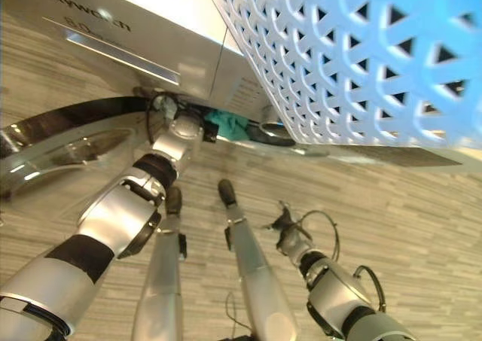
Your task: Grab the laundry basket,head to the washer,open it,put in the laundry and shut it.
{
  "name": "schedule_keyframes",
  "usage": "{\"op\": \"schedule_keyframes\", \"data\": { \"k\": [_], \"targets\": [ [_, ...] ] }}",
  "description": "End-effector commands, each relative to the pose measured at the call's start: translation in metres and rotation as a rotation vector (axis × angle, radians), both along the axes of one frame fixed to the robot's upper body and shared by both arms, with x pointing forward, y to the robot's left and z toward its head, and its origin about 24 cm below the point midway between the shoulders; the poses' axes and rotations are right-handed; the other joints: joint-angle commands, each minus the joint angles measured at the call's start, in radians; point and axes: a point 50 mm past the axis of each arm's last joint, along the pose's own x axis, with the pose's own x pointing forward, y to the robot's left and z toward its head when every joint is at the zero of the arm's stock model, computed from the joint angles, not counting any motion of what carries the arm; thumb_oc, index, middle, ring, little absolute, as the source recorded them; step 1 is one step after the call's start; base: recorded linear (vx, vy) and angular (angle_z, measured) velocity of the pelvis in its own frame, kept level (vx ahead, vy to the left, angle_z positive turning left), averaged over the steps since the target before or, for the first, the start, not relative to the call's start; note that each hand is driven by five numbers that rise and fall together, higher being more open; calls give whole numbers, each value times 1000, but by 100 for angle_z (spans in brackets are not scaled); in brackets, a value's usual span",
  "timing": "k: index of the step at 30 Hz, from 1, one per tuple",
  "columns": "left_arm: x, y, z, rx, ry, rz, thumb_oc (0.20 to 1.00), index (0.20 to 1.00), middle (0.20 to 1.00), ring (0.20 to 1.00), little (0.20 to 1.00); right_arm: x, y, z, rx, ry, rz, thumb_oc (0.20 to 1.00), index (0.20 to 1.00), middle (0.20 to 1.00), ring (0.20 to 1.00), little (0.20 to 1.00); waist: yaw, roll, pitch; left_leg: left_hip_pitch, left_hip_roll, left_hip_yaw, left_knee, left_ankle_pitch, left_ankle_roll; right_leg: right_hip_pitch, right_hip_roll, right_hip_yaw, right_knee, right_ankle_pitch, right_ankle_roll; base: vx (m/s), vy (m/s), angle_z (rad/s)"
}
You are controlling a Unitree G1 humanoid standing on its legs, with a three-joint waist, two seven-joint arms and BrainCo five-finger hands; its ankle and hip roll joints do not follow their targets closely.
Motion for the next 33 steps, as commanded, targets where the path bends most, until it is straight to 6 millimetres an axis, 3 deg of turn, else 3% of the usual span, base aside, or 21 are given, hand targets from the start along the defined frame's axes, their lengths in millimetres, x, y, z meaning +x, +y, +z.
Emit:
{"op": "schedule_keyframes", "data": {
  "k": [1, 2, 5, 9, 14, 17, 20, 21, 22, 23, 26, 29, 30, 31, 32, 33],
  "targets": [
    [-1, 2, 58, -177, -196, 35, 200, 200, 200, 200, 200, -4, -4, -1, 69, -42, -71, 1000, 1000, 1000, 1000, 1000, -25, 1, -10, -11, 138, -7, 159, -181, -80, -44, -64, 41, 43, -85, 32, 97, -20, 3],
    [-1, 2, 57, -178, -194, 36, 200, 200, 200, 200, 200, -5, -5, -1, 67, -40, -72, 1000, 1000, 1000, 1000, 1000, -20, 7, -14, 2, 148, -6, 168, -217, -78, -35, -58, 35, 56, -117, 27, 117, -56, -6],
    [-4, 12, 89, -352, -269, 64, 200, 200, 200, 200, 200, 5, 2, 23, 175, -160, -69, 1000, 1000, 1000, 1000, 1000, -56, -9, -32, -66, 193, -1, 269, -262, -88, -123, -19, 31, 155, -145, 15, 87, -96, -14],
    [-8, 39, 122, -393, -358, 118, 200, 200, 200, 200, 200, 5, -5, 48, 260, -300, -52, 1000, 1000, 1000, 1000, 1000, -87, -10, -59, -160, 193, -17, 382, -310, -78, -210, 7, 33, 247, -176, 4, 34, -60, -14],
    [-14, 68, 145, -492, -408, 174, 200, 200, 200, 200, 200, -8, -20, 67, 330, -427, -53, 1000, 1000, 1000, 1000, 1000, -109, -3, -85, -264, 178, -43, 496, -346, -70, -297, 17, 18, 366, -226, -4, 38, -87, -1],
    [-14, 64, 148, -501, -414, 171, 200, 200, 200, 200, 200, -15, -23, 67, 336, -440, -50, 1000, 1000, 1000, 1000, 1000, -115, -2, -98, -295, 172, -59, 520, -351, -71, -324, 18, 12, 406, -245, -10, 46, -95, 14],
    [-17, 49, 156, -469, -448, 165, 200, 200, 200, 200, 200, -21, -26, 52, 329, -404, -72, 1000, 1000, 1000, 1000, 1000, -121, 0, -110, -297, 177, -65, 509, -343, -75, -331, 14, 10, 408, -244, -12, 31, -62, 13],
    [-20, 45, 164, -475, -476, 163, 285, 285, 285, 285, 285, -24, -28, 45, 317, -379, -63, 1000, 1000, 1000, 1000, 1000, -122, 2, -119, -283, 185, -65, 483, -332, -79, -323, 11, 11, 388, -238, -10, 21, -44, 0],
    [-20, 45, 164, -475, -476, 164, 464, 464, 464, 464, 464, -24, -27, 45, 317, -379, -62, 1000, 1000, 1000, 1000, 1000, -123, 1, -118, -282, 185, -65, 480, -331, -79, -321, 10, 11, 386, -237, -11, 23, -35, 4],
    [-23, 42, 171, -507, -488, 137, 1000, 1000, 1000, 1000, 1000, -25, -30, 39, 295, -359, -69, 1000, 1000, 1000, 1000, 1000, -126, 3, -123, -276, 189, -64, 471, -326, -81, -315, 10, 11, 377, -235, -10, 11, -5, 8],
    [-20, 58, 176, -396, -456, 130, 1000, 1000, 1000, 1000, 1000, -26, -46, 33, 237, -323, -92, 1000, 1000, 1000, 1000, 1000, -133, 19, -137, -249, 210, -58, 425, -306, -89, -292, 8, 12, 345, -224, -8, 10, 19, -2],
    [-11, 60, 158, 62, -328, 142, 1000, 1000, 1000, 1000, 1000, -33, -63, 23, 195, -261, -104, 1000, 1000, 1000, 1000, 1000, -127, 38, -149, -205, 228, -46, 374, -282, -93, -248, -1, 7, 306, -212, -5, -5, 14, -5],
    [-9, 53, 153, 399, -284, 166, 1000, 1000, 1000, 1000, 1000, -38, -73, 17, 171, -223, -113, 1000, 1000, 1000, 1000, 1000, -122, 49, -153, -174, 229, -44, 340, -265, -98, -216, -4, -2, 283, -203, -3, 2, -10, -4],
    [-9, 53, 153, 399, -284, 166, 1000, 1000, 1000, 1000, 1000, -38, -73, 17, 171, -223, -113, 1000, 1000, 1000, 1000, 1000, -122, 48, -152, -173, 229, -43, 339, -265, -98, -215, -4, -2, 283, -203, -3, 0, 0, 0],
    [-7, 48, 146, 754, -250, 224, 1000, 1000, 1000, 1000, 1000, -41, -81, 16, 155, -211, -114, 1000, 1000, 1000, 1000, 1000, -121, 53, -152, -137, 232, -38, 299, -249, -103, -186, -3, -4, 259, -196, 0, 0, 0, 0],
    [-7, 48, 146, 756, -250, 224, 1000, 1000, 1000, 1000, 1000, -41, -81, 16, 156, -211, -114, 1000, 1000, 1000, 1000, 1000, -119, 50, -150, -133, 232, -37, 296, -249, -103, -182, -3, -4, 258, -195, 0, 11, -8, 11]
  ]
}}
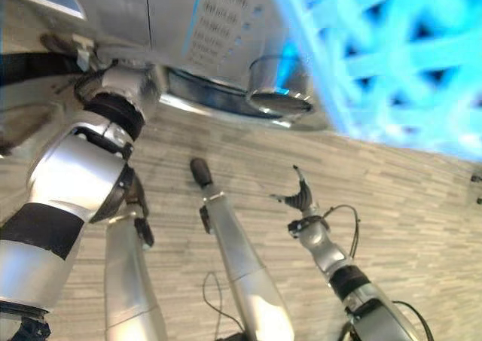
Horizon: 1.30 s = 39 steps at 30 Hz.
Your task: Grab the laundry basket,head to the washer,open it,put in the laundry and shut it.
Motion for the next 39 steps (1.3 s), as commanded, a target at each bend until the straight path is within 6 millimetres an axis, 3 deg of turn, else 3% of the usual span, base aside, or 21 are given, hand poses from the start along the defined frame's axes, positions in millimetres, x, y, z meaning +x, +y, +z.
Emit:
{"op": "schedule_keyframes", "data": {
  "k": [1, 2, 3, 6, 8, 10, 12, 13, 14, 15, 16, 17, 18, 19, 24, 28, 29, 31, 36, 37, 39],
  "targets": [
    [-8, 5, 50, 832, -65, 147, 1000, 1000, 1000, 1000, 1000, -26, -32, -28, -70, 123, -50, 1000, 1000, 1000, 1000, 1000, -47, 77, -141, 174, 117, -130, -42, -99, -87, 110, -55, 36, -59, -86, 26, 17, -22, 13],
    [-8, -8, 47, 1021, -92, 162, 1000, 1000, 1000, 1000, 1000, -27, -34, -31, -87, 143, -51, 1000, 1000, 1000, 1000, 1000, -40, 80, -136, 199, 113, -130, -67, -90, -89, 137, -58, 32, -73, -84, 25, 17, -21, 18],
    [-8, -9, 47, 1024, -92, 162, 1000, 1000, 1000, 1000, 1000, -26, -34, -31, -86, 143, -51, 1000, 1000, 1000, 1000, 1000, -39, 78, -134, 203, 112, -129, -69, -89, -89, 141, -58, 32, -75, -84, 25, 12, -14, 22],
    [-8, -47, 28, 1193, -137, 61, 1000, 1000, 1000, 1000, 1000, -25, -37, -43, -99, 198, -98, 1000, 1000, 1000, 1000, 1000, -13, 92, -120, 260, 100, -128, -138, -61, -94, 197, -67, 23, -112, -80, 28, -14, -31, 16],
    [-15, -93, 7, 1112, -227, -94, 1000, 1000, 1000, 1000, 1000, -22, -36, -51, -84, 236, -145, 1000, 1000, 1000, 1000, 1000, 22, 101, -96, 315, 76, -128, -236, 13, -99, 254, -86, 14, -176, -42, 29, -76, -76, 31],
    [-19, -105, 0, 1052, -253, -145, 1000, 1000, 1000, 1000, 1000, -24, -37, -56, -76, 263, -165, 1000, 1000, 1000, 1000, 1000, 38, 106, -84, 343, 67, -128, -270, 33, -102, 287, -94, 5, -201, -38, 29, 3, -50, 56],
    [-23, -117, -29, 959, -258, -226, 1000, 1000, 1000, 1000, 1000, -26, -38, -66, -71, 316, -200, 1000, 1000, 1000, 1000, 1000, 75, 122, -65, 402, 53, -126, -335, 65, -104, 345, -110, -14, -249, -32, 29, 12, -22, 44],
    [-26, -122, -54, 924, -224, -280, 1000, 1000, 1000, 1000, 1000, -28, -36, -72, -72, 349, -205, 1000, 1000, 1000, 1000, 1000, 95, 131, -55, 445, 46, -125, -382, 88, -105, 383, -117, -24, -280, -25, 31, 24, 2, 25],
    [-34, -128, -94, 904, -172, -354, 1000, 1000, 1000, 1000, 1000, -31, -34, -79, -80, 399, -209, 1000, 1000, 1000, 1000, 1000, 111, 138, -43, 524, 42, -117, -467, 110, -96, 444, -124, -38, -337, -13, 33, 17, 9, 19],
    [-34, -128, -94, 904, -171, -353, 1000, 1000, 1000, 1000, 1000, -31, -34, -79, -79, 399, -208, 1000, 1000, 1000, 1000, 1000, 112, 136, -41, 531, 43, -116, -471, 111, -96, 449, -124, -37, -340, -12, 33, 11, 37, 20],
    [-40, -129, -118, 880, -127, -401, 1000, 1000, 1000, 1000, 1000, -35, -34, -84, -87, 431, -214, 1000, 1000, 1000, 1000, 1000, 123, 142, -39, 568, 42, -112, -507, 121, -92, 481, -130, -44, -370, -2, 38, -2, 24, 22],
    [-40, -129, -119, 881, -126, -401, 1000, 1000, 1000, 1000, 1000, -35, -34, -84, -87, 432, -213, 1000, 1000, 1000, 1000, 1000, 123, 140, -36, 574, 42, -111, -511, 122, -92, 486, -130, -43, -373, -1, 38, 3, 64, 25],
    [-51, -136, -144, 818, -89, -460, 1000, 1000, 1000, 1000, 1000, -41, -38, -92, -107, 490, -244, 1000, 1000, 1000, 1000, 1000, 138, 148, -34, 629, 44, -97, -560, 139, -83, 535, -141, -54, -422, 17, 46, 31, 99, 8],
    [-62, -137, -167, 700, -47, -520, 1000, 1000, 1000, 1000, 1000, -49, -42, -100, -117, 547, -266, 1000, 1000, 1000, 1000, 1000, 155, 161, -32, 689, 49, -93, -606, 146, -74, 580, -146, -55, -445, 20, 52, 24, 101, -1],
    [-78, -133, -192, 601, 8, -591, 1000, 1000, 1000, 1000, 1000, -69, -52, -114, -116, 636, -299, 1000, 1000, 1000, 1000, 1000, 175, 184, -40, 770, 54, -85, -662, 155, -63, 643, -154, -55, -472, 24, 57, 41, 48, -5],
    [-102, -118, -223, 506, 75, -676, 1000, 1000, 1000, 1000, 1000, -118, -69, -140, -83, 818, -386, 1000, 1000, 1000, 1000, 1000, 204, 222, -69, 882, 44, -82, -725, 171, -61, 786, -181, -70, -555, 35, 58, 97, 47, 6],
    [-103, -117, -224, 506, 77, -677, 1000, 1000, 1000, 1000, 1000, -119, -69, -140, -83, 820, -385, 1000, 1000, 1000, 1000, 1000, 203, 222, -68, 888, 44, -82, -729, 172, -61, 793, -181, -71, -560, 36, 58, 126, 46, 21],
    [-113, -93, -248, 430, 174, -660, 1000, 1000, 1000, 1000, 1000, -157, -80, -155, -73, 935, -429, 1000, 1000, 1000, 1000, 1000, 210, 241, -104, 962, 51, -84, -783, 186, -64, 888, -199, -89, -638, 57, 62, 154, 29, 14],
    [-128, -79, -274, 237, 305, -595, 1000, 1000, 1000, 1000, 1000, -194, -76, -168, -53, 1042, -434, 1000, 1000, 1000, 1000, 1000, 219, 265, -135, 1021, 54, -100, -865, 263, -86, 994, -187, -146, -740, 65, 51, -1, -30, 27],
    [-133, -65, -279, 166, 323, -549, 1000, 1000, 1000, 1000, 1000, -201, -68, -172, -65, 1070, -407, 1000, 1000, 1000, 1000, 1000, 240, 263, -150, 977, 31, -185, -865, 332, -103, 973, -183, -155, -740, 65, 41, -215, 43, 53],
    [-135, -58, -279, 144, 326, -542, 1000, 1000, 1000, 1000, 1000, -200, -73, -170, -77, 1059, -415, 1000, 1000, 1000, 1000, 1000, 233, 238, -158, 1018, 52, -226, -836, 286, -79, 955, -192, -143, -735, 67, 33, -261, 90, 40]
  ]
}}
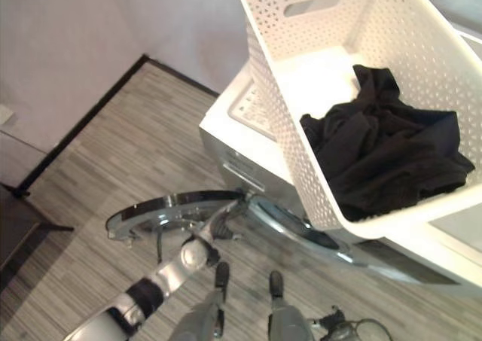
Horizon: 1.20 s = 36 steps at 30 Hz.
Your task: Grab the laundry basket,head to the washer,open it,put in the laundry and shut it.
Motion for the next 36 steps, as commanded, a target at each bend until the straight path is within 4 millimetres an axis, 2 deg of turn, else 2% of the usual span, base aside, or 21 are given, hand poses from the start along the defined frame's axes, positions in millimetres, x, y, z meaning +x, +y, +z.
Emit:
{"op": "schedule_keyframes", "data": {
  "k": [1, 2, 3, 4, 5, 6, 7, 9, 11, 15, 19, 20, 21, 22, 25, 27, 30, 32, 33, 34, 36],
  "targets": [
    [29, -24, 46, -86, -161, -91, 1000, 1000, 1000, 1000, 1000, -5, -18, 4, -58, 16, -27, 1000, 1000, 1000, 1000, 1000, -28, -31, -10, 25, 112, -40, 106, -68, -13, -159, -97, 75, 93, -75, 58, -175, 102, 25],
    [29, -24, 46, -86, -161, -91, 1000, 1000, 1000, 1000, 1000, -5, -18, 3, -58, 16, -27, 1000, 1000, 1000, 1000, 1000, -29, -33, -12, 17, 109, -41, 114, -69, -12, -163, -99, 75, 92, -72, 59, -175, 163, 13],
    [29, -23, 49, -95, -170, -100, 1000, 1000, 1000, 1000, 1000, -10, -23, 4, -64, 18, -63, 1000, 1000, 1000, 1000, 1000, -44, -39, -21, 53, 140, -7, 189, -78, 2, -174, -116, 69, 98, -62, 59, -103, 212, 15],
    [24, -17, 44, -94, -149, -90, 1000, 1000, 1000, 1000, 1000, -17, -30, 4, -71, 28, -108, 1000, 1000, 1000, 1000, 1000, -64, -28, -55, 142, 153, 2, 203, -127, 13, -180, -113, 75, 92, -45, 69, -101, 301, 13],
    [22, -14, 44, -93, -150, -86, 1000, 1000, 1000, 1000, 1000, -24, -38, 5, -75, 22, -183, 1000, 1000, 1000, 1000, 1000, -85, -9, -74, 189, 172, 48, 163, -152, 14, -177, -116, 76, 81, -30, 82, -12, 205, 2],
    [22, -14, 44, -93, -150, -86, 1000, 1000, 1000, 1000, 1000, -24, -38, 5, -75, 22, -183, 1000, 1000, 1000, 1000, 1000, -85, -10, -74, 189, 171, 49, 161, -151, 14, -177, -116, 76, 81, -30, 82, -87, 303, 4],
    [20, -6, 43, -99, -148, -67, 1000, 1000, 1000, 1000, 1000, -23, -58, 13, -88, -29, -312, 1000, 1000, 1000, 1000, 1000, -112, 9, -84, 213, 163, 89, 133, -192, 8, -197, -133, 89, 90, 5, 101, -98, 293, 11],
    [18, 8, 41, -67, -153, -38, 1000, 1000, 1000, 1000, 1000, -8, -88, 31, -124, -153, -451, 1000, 1000, 1000, 1000, 1000, -113, 4, -78, 243, 114, 79, 121, -329, 28, -228, -140, 143, 100, 43, 123, -146, 300, -5],
    [16, 21, 39, -39, -145, -18, 1000, 1000, 1000, 1000, 1000, -1, -115, 48, -178, -234, -519, 1000, 1000, 1000, 1000, 1000, -116, -11, -72, 228, 82, 89, 153, -373, 40, -244, -161, 160, 106, 63, 141, -143, 186, -38],
    [5, 55, 27, -9, -92, 74, 1000, 1000, 1000, 1000, 1000, 42, -173, 118, -329, -556, -540, 1000, 1000, 1000, 1000, 1000, -123, -26, -73, 267, 53, 150, 188, -468, 68, -244, -179, 194, 68, 110, 184, -89, 152, -72],
    [1, 69, 22, -8, -65, 143, 1000, 1000, 1000, 1000, 1000, 78, -190, 208, -515, -971, -472, 1000, 1000, 1000, 1000, 1000, -144, -33, -87, 294, 30, 162, 183, -484, 83, -249, -195, 227, 59, 122, 197, -61, 86, -32],
    [3, 65, 20, 5, -68, 151, 1000, 1000, 1000, 1000, 1000, 89, -190, 259, -639, -1184, -445, 1000, 1000, 1000, 1000, 1000, -155, -33, -83, 299, 26, 149, 187, -482, 85, -251, -192, 250, 80, 118, 191, -27, 27, -5],
    [4, 64, 21, 5, -69, 149, 1000, 1000, 1000, 1000, 1000, 88, -190, 259, -641, -1183, -447, 1000, 1000, 1000, 1000, 1000, -153, -32, -84, 301, 26, 148, 185, -485, 87, -250, -193, 250, 79, 113, 193, -8, 13, 15],
    [4, 63, 20, 10, -70, 148, 1000, 1000, 1000, 1000, 1000, 88, -189, 277, -712, -1245, -416, 1000, 1000, 1000, 1000, 1000, -154, -31, -86, 307, 27, 143, 183, -485, 87, -251, -191, 254, 88, 106, 189, 52, -2, 15],
    [0, 61, 16, 23, -58, 142, 1000, 1000, 1000, 1000, 1000, 95, -173, 357, -930, -1531, -296, 1000, 1000, 1000, 1000, 1000, -147, -35, -107, 332, 43, 128, 165, -479, 84, -243, -176, 259, 107, 98, 178, 75, -59, 11],
    [-2, 60, 14, 41, -54, 127, 1000, 1000, 1000, 1000, 1000, 96, -155, 397, -1047, -1654, -172, 1000, 1000, 1000, 1000, 1000, -138, -40, -121, 347, 59, 115, 142, -469, 82, -233, -163, 259, 109, 90, 174, 90, -80, -1],
    [-5, 57, 12, 58, -50, 87, 1000, 1000, 1000, 1000, 1000, 98, -136, 442, -1155, -1745, 5, 1000, 1000, 1000, 1000, 1000, -119, -55, -148, 365, 84, 105, 103, -451, 74, -215, -150, 245, 99, 80, 170, 79, -87, 3],
    [-6, 49, 11, 73, -41, 24, 1000, 1000, 1000, 1000, 1000, 119, -115, 485, -1133, -1782, 220, 1000, 1000, 1000, 1000, 1000, -88, -82, -156, 368, 106, 100, 68, -413, 58, -213, -139, 229, 92, 87, 163, -13, -115, 9],
    [-6, 49, 11, 70, -42, 28, 1000, 1000, 1000, 1000, 1000, 121, -114, 487, -1130, -1785, 225, 1000, 1000, 1000, 1000, 1000, -91, -76, -157, 373, 108, 102, 64, -418, 60, -211, -137, 228, 90, 80, 165, -49, -131, 17],
    [-5, 45, 10, 81, -36, -7, 1000, 1000, 1000, 1000, 1000, 139, -93, 503, -1042, -1774, 391, 1000, 1000, 1000, 1000, 1000, -68, -101, -159, 372, 123, 104, 48, -396, 49, -214, -129, 218, 89, 86, 161, 27, -49, 9],
    [-4, 44, 10, 70, -32, -8, 1000, 1000, 1000, 1000, 1000, 149, -84, 511, -992, -1779, 437, 1000, 1000, 1000, 1000, 1000, -70, -98, -162, 377, 132, 107, 37, -395, 49, -210, -123, 214, 86, 78, 161, 10, -57, -1]
  ]
}}
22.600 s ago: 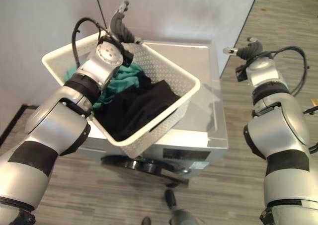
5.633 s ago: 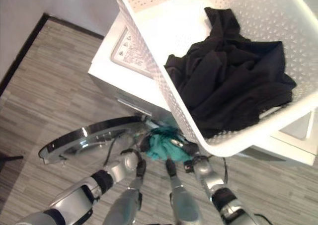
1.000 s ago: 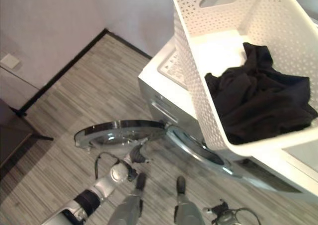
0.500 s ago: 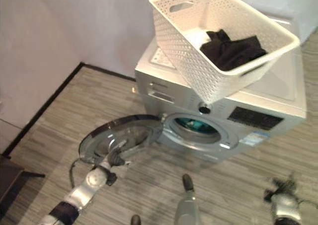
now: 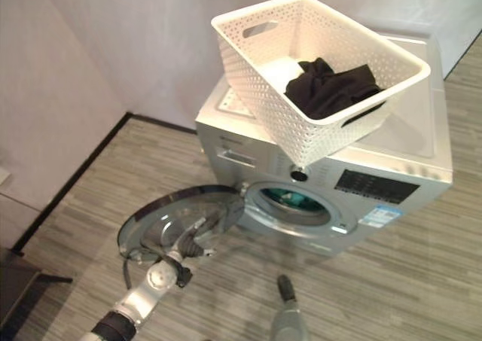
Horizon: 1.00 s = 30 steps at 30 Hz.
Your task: Grab the laundry basket,head to the washer,open it,put in the laundry and shut it.
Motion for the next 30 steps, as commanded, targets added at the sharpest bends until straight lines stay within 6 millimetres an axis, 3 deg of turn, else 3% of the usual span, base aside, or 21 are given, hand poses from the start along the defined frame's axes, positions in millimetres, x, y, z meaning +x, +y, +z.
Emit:
{"op": "schedule_keyframes", "data": {
  "k": [1, 6, 7, 8, 12, 20, 30],
  "targets": [
    [11, 4, 10, 53, -58, -75, 1000, 1000, 1000, 1000, 1000, 14, 24, 31, -55, 63, 167, 1000, 1000, 1000, 1000, 1000, 76, -96, -53, 55, 15, -46, -4, -75, 75, -117, -12, 12, 83, -65, 21, -49, -75, -3],
    [13, 1, 11, 25, -31, -92, 1000, 1000, 1000, 1000, 1000, 42, 57, 47, -110, 343, 314, 1000, 1000, 1000, 1000, 1000, 84, -122, -46, 24, 24, -58, -27, -24, 56, -124, -18, -18, 83, -62, 8, -32, -30, 10],
    [14, 1, 12, 17, -33, -86, 1000, 1000, 1000, 1000, 1000, 44, 60, 50, -118, 343, 318, 1000, 1000, 1000, 1000, 1000, 77, -114, -46, 23, 24, -59, -29, -22, 56, -125, -18, -19, 84, -62, 8, -24, -4, 31],
    [12, 2, 9, 14, -11, -94, 1000, 1000, 1000, 1000, 1000, 48, 58, 51, -103, 439, 330, 1000, 1000, 1000, 1000, 1000, 84, -128, -40, 17, 29, -62, -39, -10, 50, -132, -22, -34, 93, -66, 5, -13, -2, 33],
    [9, 5, 9, -3, 10, -101, 1000, 1000, 1000, 1000, 1000, 48, 49, 51, -121, 604, 277, 1000, 1000, 1000, 1000, 1000, 86, -132, -28, 3, 41, -67, -42, -8, 43, -146, -27, -64, 121, -83, 7, 4, 13, 16],
    [6, 15, 4, -15, 44, -73, 1000, 1000, 1000, 1000, 1000, 54, 36, 60, -154, 719, 137, 1000, 1000, 1000, 1000, 1000, 90, -145, -10, -26, 45, -73, -42, 6, 34, -166, -29, -89, 147, -92, 7, -2, 5, 3],
    [9, 15, 5, -30, 49, -60, 1000, 1000, 1000, 1000, 1000, 62, 42, 71, -211, 806, 67, 1000, 1000, 1000, 1000, 1000, 98, -149, 13, -69, 51, -80, -42, 27, 24, -199, -22, -112, 173, -107, 1, -8, -7, 5]
  ]
}}
